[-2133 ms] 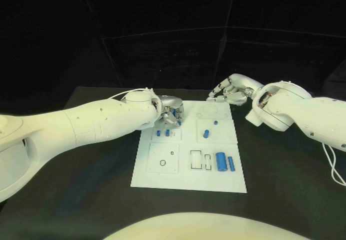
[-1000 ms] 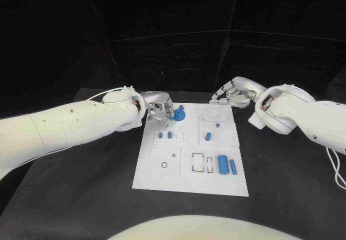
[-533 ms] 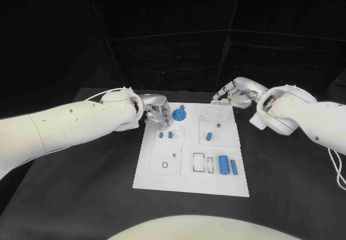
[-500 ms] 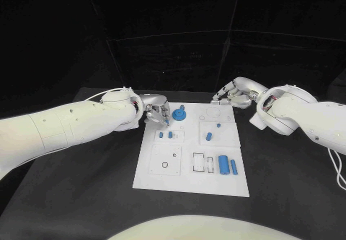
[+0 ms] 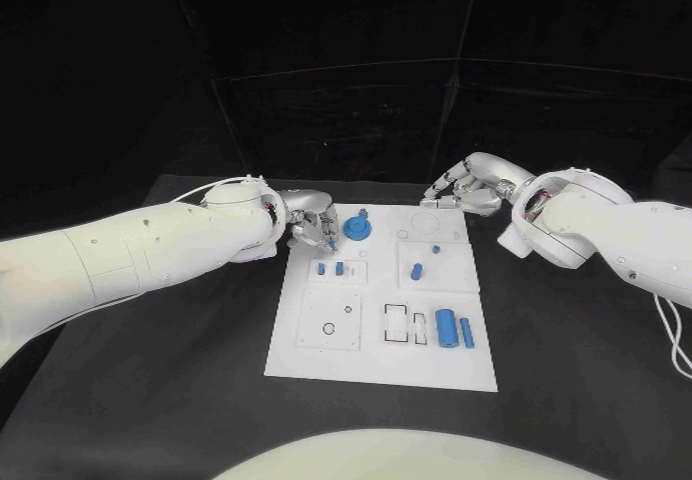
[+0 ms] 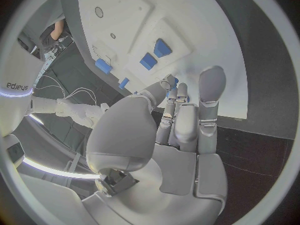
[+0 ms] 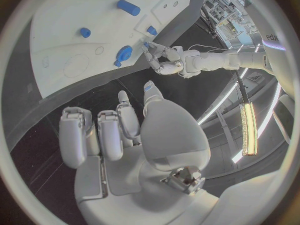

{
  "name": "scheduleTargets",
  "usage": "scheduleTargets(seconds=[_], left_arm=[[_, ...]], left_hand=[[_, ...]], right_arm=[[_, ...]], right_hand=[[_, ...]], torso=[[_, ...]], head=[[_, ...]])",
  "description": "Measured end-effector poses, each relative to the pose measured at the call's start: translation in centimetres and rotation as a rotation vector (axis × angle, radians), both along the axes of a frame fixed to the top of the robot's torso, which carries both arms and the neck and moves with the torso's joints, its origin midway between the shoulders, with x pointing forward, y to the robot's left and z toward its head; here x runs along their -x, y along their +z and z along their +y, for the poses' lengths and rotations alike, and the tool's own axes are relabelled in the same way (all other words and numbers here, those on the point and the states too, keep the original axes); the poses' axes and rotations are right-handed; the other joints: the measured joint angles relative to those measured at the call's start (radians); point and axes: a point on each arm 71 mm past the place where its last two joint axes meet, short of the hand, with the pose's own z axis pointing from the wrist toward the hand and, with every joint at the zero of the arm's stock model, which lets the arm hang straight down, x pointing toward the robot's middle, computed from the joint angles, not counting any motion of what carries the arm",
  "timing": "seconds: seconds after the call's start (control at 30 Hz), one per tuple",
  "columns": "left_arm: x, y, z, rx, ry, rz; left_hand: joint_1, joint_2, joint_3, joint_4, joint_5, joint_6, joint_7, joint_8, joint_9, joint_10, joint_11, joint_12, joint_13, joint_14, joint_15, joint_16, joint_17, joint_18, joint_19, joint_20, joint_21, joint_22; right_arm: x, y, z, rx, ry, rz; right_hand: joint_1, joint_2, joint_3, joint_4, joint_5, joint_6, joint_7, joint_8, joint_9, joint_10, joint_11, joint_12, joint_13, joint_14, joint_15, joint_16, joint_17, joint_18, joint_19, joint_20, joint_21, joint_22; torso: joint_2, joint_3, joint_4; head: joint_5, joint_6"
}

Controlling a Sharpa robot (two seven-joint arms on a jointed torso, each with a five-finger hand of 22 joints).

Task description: Assemble the parts on the task board

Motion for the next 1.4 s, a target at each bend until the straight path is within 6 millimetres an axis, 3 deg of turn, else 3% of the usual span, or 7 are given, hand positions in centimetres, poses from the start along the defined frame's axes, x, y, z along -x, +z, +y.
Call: scheduleTargets(seconds=[1.0,1.2,1.4], left_arm=[[0.10,-0.55,-0.76,0.003,-0.011,0.011],[0.03,-0.61,-0.63,-0.002,-0.005,0.015],[0.03,-0.65,-0.55,-0.007,-0.001,0.020]], left_hand=[[-0.005,-0.005,0.000,0.000,0.000,0.003,0.003,-0.006,0.000,0.004,0.004,-0.007,0.001,0.000,0.000,0.000,-0.003,0.000,0.000,0.000,-0.001,0.007],[-0.021,-0.021,0.000,0.000,0.000,-0.062,0.019,-0.058,-0.007,-0.019,0.021,-0.032,0.001,-0.004,0.004,0.000,-0.015,0.000,-0.001,0.001,-0.001,0.007],[-0.023,-0.032,-0.006,-0.006,0.000,-0.101,0.024,-0.085,-0.007,-0.043,0.022,-0.042,0.001,0.000,0.007,0.000,-0.023,0.000,-0.004,0.004,-0.001,0.005]], right_arm=[[-0.01,-0.01,0.01,0.000,0.000,0.000],[0.00,0.00,0.01,0.000,0.000,0.000],[0.00,0.00,-0.09,0.000,-0.002,0.000]], right_hand=[[0.000,0.000,0.000,0.000,0.000,0.000,0.000,0.000,0.000,0.000,0.000,0.000,0.000,0.000,0.000,0.000,0.000,0.000,0.000,0.000,0.000,0.000],[0.000,0.000,0.000,0.000,0.000,0.000,0.000,0.000,0.000,0.000,0.000,0.000,0.000,0.000,0.000,0.000,0.000,0.000,0.000,0.000,0.000,0.000],[0.000,0.000,0.000,0.000,0.000,0.000,0.000,0.000,0.000,0.000,0.000,0.000,0.000,0.000,0.000,0.000,0.000,0.000,0.000,0.000,0.000,0.000]], torso=[[0.000,-0.0001,0.0002],[-0.001,0.0000,0.0002],[-0.001,-0.0001,0.0007]], head=[[-0.006,-0.003],[-0.007,-0.003],[-0.007,-0.004]])
